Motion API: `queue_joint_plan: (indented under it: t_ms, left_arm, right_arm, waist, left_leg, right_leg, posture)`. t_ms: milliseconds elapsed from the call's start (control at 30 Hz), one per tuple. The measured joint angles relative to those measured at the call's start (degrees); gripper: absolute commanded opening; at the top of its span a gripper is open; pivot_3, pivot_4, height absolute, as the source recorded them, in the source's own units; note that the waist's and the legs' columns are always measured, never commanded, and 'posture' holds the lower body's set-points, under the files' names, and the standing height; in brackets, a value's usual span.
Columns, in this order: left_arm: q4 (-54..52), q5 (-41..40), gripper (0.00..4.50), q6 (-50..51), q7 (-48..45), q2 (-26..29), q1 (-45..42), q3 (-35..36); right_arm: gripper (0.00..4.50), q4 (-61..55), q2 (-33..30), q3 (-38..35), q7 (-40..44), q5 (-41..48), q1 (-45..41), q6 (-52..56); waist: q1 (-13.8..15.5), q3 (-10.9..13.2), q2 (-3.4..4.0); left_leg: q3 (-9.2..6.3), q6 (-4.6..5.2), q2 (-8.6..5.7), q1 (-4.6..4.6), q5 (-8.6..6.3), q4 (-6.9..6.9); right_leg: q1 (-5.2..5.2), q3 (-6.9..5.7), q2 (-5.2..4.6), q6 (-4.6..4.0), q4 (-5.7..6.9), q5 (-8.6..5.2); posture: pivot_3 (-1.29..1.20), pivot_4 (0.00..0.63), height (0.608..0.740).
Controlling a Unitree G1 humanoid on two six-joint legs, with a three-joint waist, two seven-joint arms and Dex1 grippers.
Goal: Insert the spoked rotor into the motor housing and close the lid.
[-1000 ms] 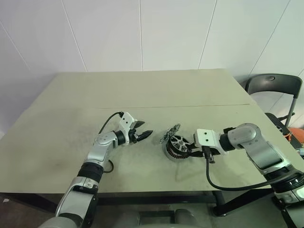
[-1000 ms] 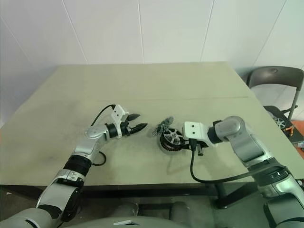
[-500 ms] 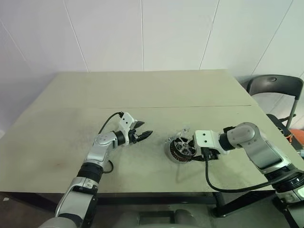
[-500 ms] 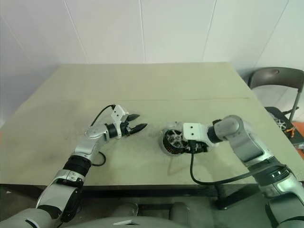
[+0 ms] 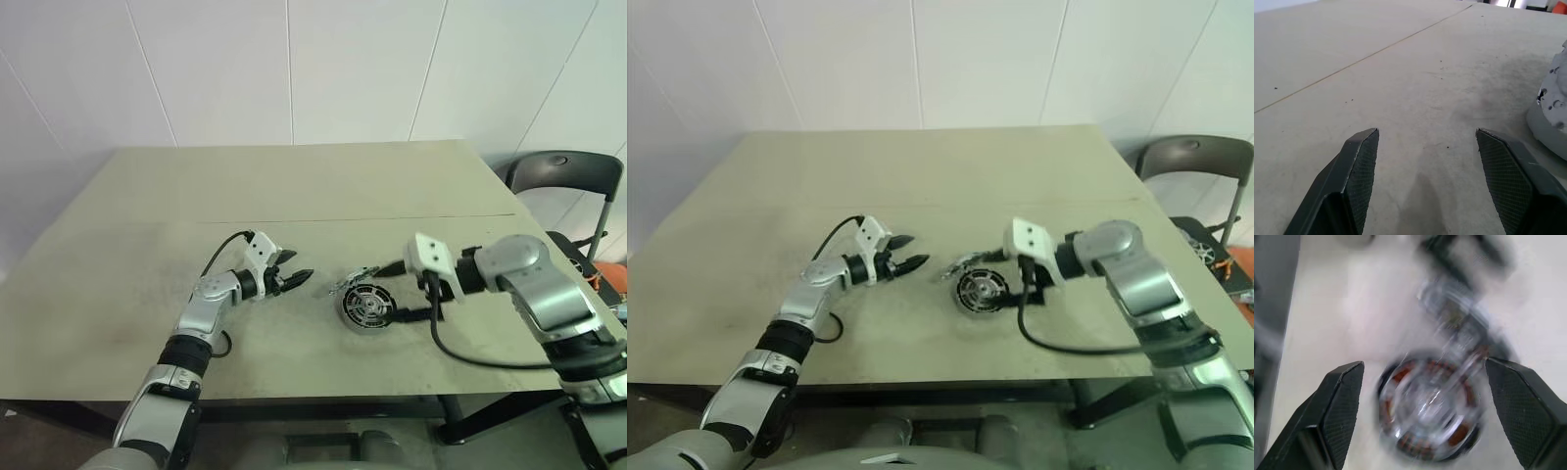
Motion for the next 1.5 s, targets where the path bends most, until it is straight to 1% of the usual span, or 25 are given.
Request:
queue_joint_plan:
  t_ms: [100, 133, 233, 333, 567, 700, 833, 1033, 1100, 1233, 1333, 1367, 1500]
  left_arm:
    - [0.0, 0.0, 3.37, 0.0, 0.1, 0.3, 0.0, 0.1]
    - [0.0, 0.0, 3.37, 0.0, 0.2, 0.4, 0.0, 0.1]
    - [0.0, 0.0, 3.37, 0.0, 0.2, 0.5, 0.0, 0.1]
    - [0.0, 0.0, 3.37, 0.1, 0.2, 0.6, 0.0, 0.1]
    - [0.0, 0.0, 3.37, 0.2, 0.2, 0.7, 0.1, 0.1]
    - [-0.2, 0.0, 3.37, 0.3, 0.2, 0.7, 0.1, 0.0]
    - [-0.2, 0.0, 3.37, 0.5, 0.2, 0.8, 0.1, 0.1]
    - [-0.2, 0.0, 3.37, 0.6, 0.2, 0.7, 0.1, 0.0]
    - [-0.2, 0.0, 3.37, 0.6, 0.2, 0.7, 0.1, 0.0]
    - [-0.2, 0.0, 3.37, 0.6, 0.2, 0.8, 0.1, 0.1]
    - [-0.2, 0.0, 3.37, 0.6, 0.2, 0.7, 0.0, 0.0]
    - [-0.2, 0.0, 3.37, 0.6, 0.2, 0.7, 0.0, 0.0]
    - [-0.2, 0.1, 3.37, 0.6, 0.2, 0.6, 0.0, 0.0]
  right_arm:
    - [2.52, -0.7, -0.8, 0.2, 1.0, 0.9, 1.0, 1.3]
    - [2.12, -0.6, -0.8, 0.5, 0.9, 0.9, 1.7, 1.6]
    - [0.99, 0.0, 0.0, 3.1, -0.8, -0.7, 3.1, 1.6]
    - [0.02, 0.7, 0.2, 4.4, -2.4, -2.4, 3.4, 1.1]
    - [0.02, 5.1, 4.6, 7.6, -11.2, -9.4, 4.1, -1.1]
    - [0.02, 3.7, 4.2, 8.1, -12.1, -10.4, 5.5, -1.1]
    - [0.02, 1.6, 3.3, 7.5, -10.1, -8.9, 7.5, -0.7]
    - [0.02, 1.5, 4.1, 3.7, -6.3, -0.4, 9.3, 3.7]
    - [0.02, 1.3, 2.6, 1.6, -4.4, 1.9, 9.0, 3.7]
    - [0.02, 2.3, -3.4, -0.4, -0.1, 2.6, 6.4, 1.9]
    - [0.6, 4.8, -5.7, -2.7, 1.7, 3.1, 0.9, 0.5]
    - [0.89, 5.6, -6.1, -3.4, 1.9, 3.1, -0.8, 0.2]
    - [2.3, 6.9, -6.4, -4.5, 3.4, 3.5, -6.9, -0.7]
  waist:
    - [0.6, 0.0, -0.02]
    - [0.8, 0.0, -0.02]
    - [1.1, 0.0, -0.01]
    - [1.4, 0.0, -0.01]
    - [1.4, 0.0, -0.01]
    - [1.6, -0.1, -0.01]
    - [1.7, -0.1, -0.05]
    - [1.4, 0.0, 0.04]
    - [1.4, 0.0, 0.04]
    - [1.5, 0.0, 0.06]
    - [1.3, 0.0, 0.14]
    - [1.3, 0.0, 0.14]
    - [1.4, 0.0, 0.14]
  left_leg:
    - [-0.06, 0.01, -0.02, -0.06, -0.01, -0.05]
    - [-0.03, 0.03, -0.02, -0.05, -0.02, -0.05]
    - [0.02, 0.03, -0.04, -0.06, -0.02, -0.07]
    - [0.03, 0.03, -0.05, -0.04, -0.02, -0.05]
    - [0.03, 0.03, -0.06, -0.03, -0.02, -0.05]
    - [0.0, 0.03, -0.07, 0.03, -0.02, -0.05]
    - [-0.02, 0.04, -0.08, 0.11, -0.03, -0.02]
    - [0.01, 0.04, -0.06, 0.05, -0.02, 0.02]
    - [0.01, 0.04, -0.05, 0.04, -0.02, 0.0]
    - [0.05, 0.04, -0.06, -0.02, -0.03, 0.0]
    - [0.12, 0.04, -0.04, 0.01, -0.03, -0.01]
    - [0.12, 0.04, -0.03, 0.01, -0.03, -0.02]
    - [0.11, 0.04, -0.02, -0.04, -0.03, -0.07]
  right_leg:
    - [-0.02, -0.05, -0.02, -0.02, -0.04, 0.04]
    - [-0.03, -0.04, -0.03, -0.06, -0.04, 0.06]
    - [-0.1, -0.01, -0.04, -0.12, 0.0, 0.1]
    - [-0.09, -0.01, -0.02, -0.07, 0.02, 0.07]
    - [-0.08, -0.01, -0.02, -0.14, 0.02, 0.11]
    - [0.02, -0.02, -0.02, -0.13, 0.01, 0.11]
    - [0.2, -0.04, -0.03, 0.04, -0.1, -0.01]
    - [0.07, -0.02, -0.02, 0.03, -0.01, -0.01]
    - [0.05, -0.03, -0.01, 0.04, -0.02, -0.01]
    - [0.0, -0.02, -0.02, 0.04, -0.04, -0.01]
    - [-0.01, -0.02, -0.02, 0.04, -0.02, -0.02]
    - [-0.01, -0.02, -0.02, 0.03, -0.02, -0.02]
    - [-0.07, -0.02, -0.02, 0.04, -0.04, 0.0]
  posture:
    - [0.0, 0.0, 0.74]
    - [0.0, 0.0, 0.74]
    - [0.0, 0.0, 0.74]
    - [0.0, 0.0, 0.74]
    - [0.0, 0.0, 0.74]
    - [0.0, 0.0, 0.74]
    - [0.0, 0.0, 0.74]
    - [0.0, 0.0, 0.74]
    - [0.0, 0.0, 0.74]
    - [0.0, 0.0, 0.74]
    - [0.0, 0.0, 0.74]
    - [0.0, 0.0, 0.74]
    - [0.0, 0.0, 0.74]
